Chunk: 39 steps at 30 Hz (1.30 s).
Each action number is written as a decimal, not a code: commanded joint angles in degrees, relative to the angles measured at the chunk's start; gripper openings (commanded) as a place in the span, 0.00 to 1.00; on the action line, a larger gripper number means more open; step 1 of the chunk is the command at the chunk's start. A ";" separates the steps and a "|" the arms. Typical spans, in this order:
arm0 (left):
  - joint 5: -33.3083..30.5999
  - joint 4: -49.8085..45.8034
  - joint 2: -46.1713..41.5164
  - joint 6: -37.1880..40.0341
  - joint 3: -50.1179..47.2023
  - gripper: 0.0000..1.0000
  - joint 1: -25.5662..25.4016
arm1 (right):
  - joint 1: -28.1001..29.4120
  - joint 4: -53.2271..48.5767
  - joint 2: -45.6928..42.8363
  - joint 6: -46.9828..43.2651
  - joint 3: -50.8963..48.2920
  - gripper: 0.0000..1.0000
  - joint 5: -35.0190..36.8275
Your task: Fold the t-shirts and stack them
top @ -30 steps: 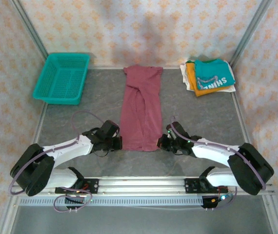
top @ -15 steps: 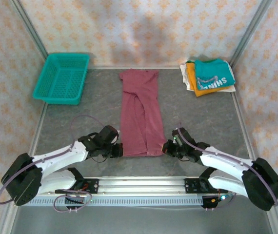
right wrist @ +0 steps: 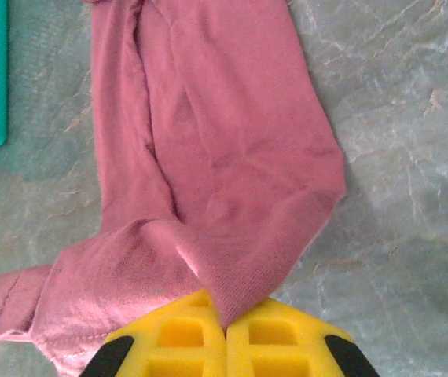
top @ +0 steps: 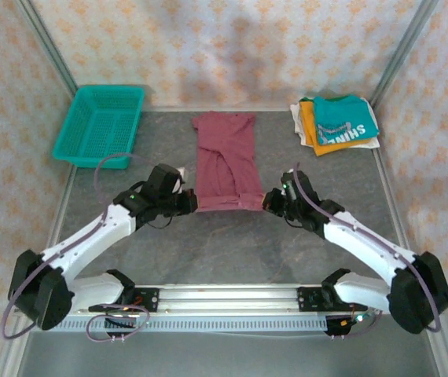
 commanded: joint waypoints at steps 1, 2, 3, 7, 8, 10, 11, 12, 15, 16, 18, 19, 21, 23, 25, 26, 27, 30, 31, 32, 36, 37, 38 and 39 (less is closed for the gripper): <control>-2.73 2.43 3.93 2.67 3.93 0.00 0.79 | -1.25 -0.09 4.12 -4.71 3.68 0.00 1.47; -3.04 3.06 4.99 2.67 4.94 0.00 1.07 | -1.55 0.35 5.15 -5.08 4.47 0.00 1.42; -3.70 3.10 6.13 2.67 6.18 0.00 1.32 | -1.89 0.68 6.15 -5.37 5.38 0.00 1.20; -6.09 4.70 8.21 4.70 8.33 0.00 2.74 | -2.87 2.19 8.95 -7.09 7.99 0.00 1.55; -6.25 5.19 8.40 4.85 8.46 0.00 3.22 | -3.25 2.50 9.57 -7.37 8.38 0.00 1.42; -6.62 6.65 8.84 5.01 8.57 0.00 4.30 | -4.03 3.69 10.91 -7.99 9.30 0.00 1.37; -6.69 7.61 9.02 5.23 8.60 0.00 4.71 | -4.23 4.08 11.44 -8.31 9.72 0.00 1.50; -6.99 8.63 9.25 5.64 8.75 0.00 4.93 | -4.47 4.69 12.18 -8.47 10.18 0.00 1.54; -8.47 8.63 11.01 7.93 10.40 0.00 5.14 | -4.88 5.95 14.52 -9.45 12.06 0.00 1.42; -8.39 8.73 11.83 8.43 10.97 0.00 5.41 | -4.96 6.23 15.39 -9.68 12.77 0.00 1.58; -7.80 9.63 13.19 8.94 11.58 0.00 5.88 | -5.38 7.08 16.86 -9.88 13.96 0.00 1.51; -7.90 10.25 13.83 9.23 11.84 0.00 6.10 | -5.46 7.71 17.64 -9.97 14.55 0.00 1.75; -8.01 10.95 15.12 9.97 12.93 0.00 6.68 | -5.74 8.78 19.35 -9.85 15.69 0.00 1.98; -8.24 10.17 17.30 11.07 15.24 0.00 7.37 | -6.02 9.42 21.05 -9.80 17.03 0.00 2.55; -8.05 10.36 19.78 11.95 17.20 0.00 7.87 | -6.23 10.99 23.18 -10.08 18.36 0.00 2.64; -7.95 10.51 20.94 12.36 18.01 0.00 8.05 | -6.35 11.43 24.23 -10.22 19.21 0.00 2.54; -7.97 10.32 22.32 12.79 19.21 0.00 8.29 | -6.60 11.44 25.58 -10.55 20.57 0.00 2.13; -8.04 9.38 26.48 14.00 23.06 0.00 9.14 | -7.14 11.02 29.43 -11.35 24.70 0.00 1.05; -8.18 8.92 27.90 14.27 24.34 0.00 9.37 | -7.33 10.57 30.83 -11.74 26.35 0.00 0.64; -8.21 8.55 29.14 14.42 25.43 0.00 9.84 | -7.41 10.24 31.92 -12.21 27.67 0.00 0.58; -8.86 8.22 34.08 14.14 29.05 0.00 11.92 | -8.41 9.58 37.12 -12.93 32.99 0.00 0.78; -8.73 8.19 35.69 14.30 30.25 0.00 12.45 | -8.85 9.43 38.80 -12.66 34.51 0.00 0.52; -9.24 7.69 37.16 14.35 31.68 0.00 12.90 | -9.19 9.59 40.29 -12.57 35.61 0.00 0.13; -10.24 7.16 38.96 14.71 33.58 0.00 13.29 | -9.57 9.62 42.09 -12.52 37.25 0.00 -0.27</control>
